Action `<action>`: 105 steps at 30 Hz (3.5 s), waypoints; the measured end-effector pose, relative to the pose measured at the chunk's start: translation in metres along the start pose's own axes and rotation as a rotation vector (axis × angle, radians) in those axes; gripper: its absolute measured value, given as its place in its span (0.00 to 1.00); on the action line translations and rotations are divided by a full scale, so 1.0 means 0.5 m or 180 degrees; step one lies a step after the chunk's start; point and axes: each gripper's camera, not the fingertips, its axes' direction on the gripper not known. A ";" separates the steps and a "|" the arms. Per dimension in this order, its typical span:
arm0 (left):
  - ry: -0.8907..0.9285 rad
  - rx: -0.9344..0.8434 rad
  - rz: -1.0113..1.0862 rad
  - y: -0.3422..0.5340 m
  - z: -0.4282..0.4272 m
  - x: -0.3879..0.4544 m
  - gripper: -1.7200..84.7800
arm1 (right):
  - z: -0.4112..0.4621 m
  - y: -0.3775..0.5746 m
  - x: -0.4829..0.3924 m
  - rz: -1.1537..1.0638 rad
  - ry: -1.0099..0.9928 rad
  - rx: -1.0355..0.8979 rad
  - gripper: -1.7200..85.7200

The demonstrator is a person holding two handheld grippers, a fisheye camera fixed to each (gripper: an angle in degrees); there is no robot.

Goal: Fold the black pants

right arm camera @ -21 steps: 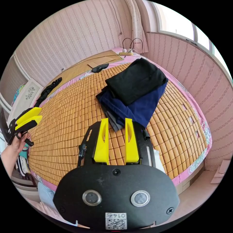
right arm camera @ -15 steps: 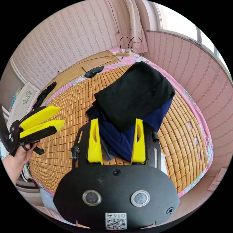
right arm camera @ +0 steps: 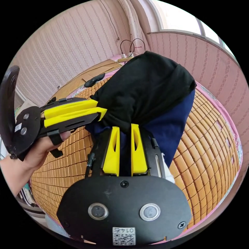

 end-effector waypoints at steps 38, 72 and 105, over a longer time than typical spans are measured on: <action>0.0311 0.1433 -0.1828 1.289 -1.090 0.131 0.08 | -0.502 0.597 -0.444 -0.1422 -0.2036 -0.0665 0.05; -0.0441 -0.0383 -0.3439 1.803 -0.934 0.086 0.06 | -0.087 0.613 -0.747 -0.1675 -0.1752 -0.2275 0.02; -0.0090 -0.0237 -0.4115 2.067 -1.142 0.308 0.08 | -0.007 0.700 -1.068 -0.3612 -0.1110 -0.2047 0.17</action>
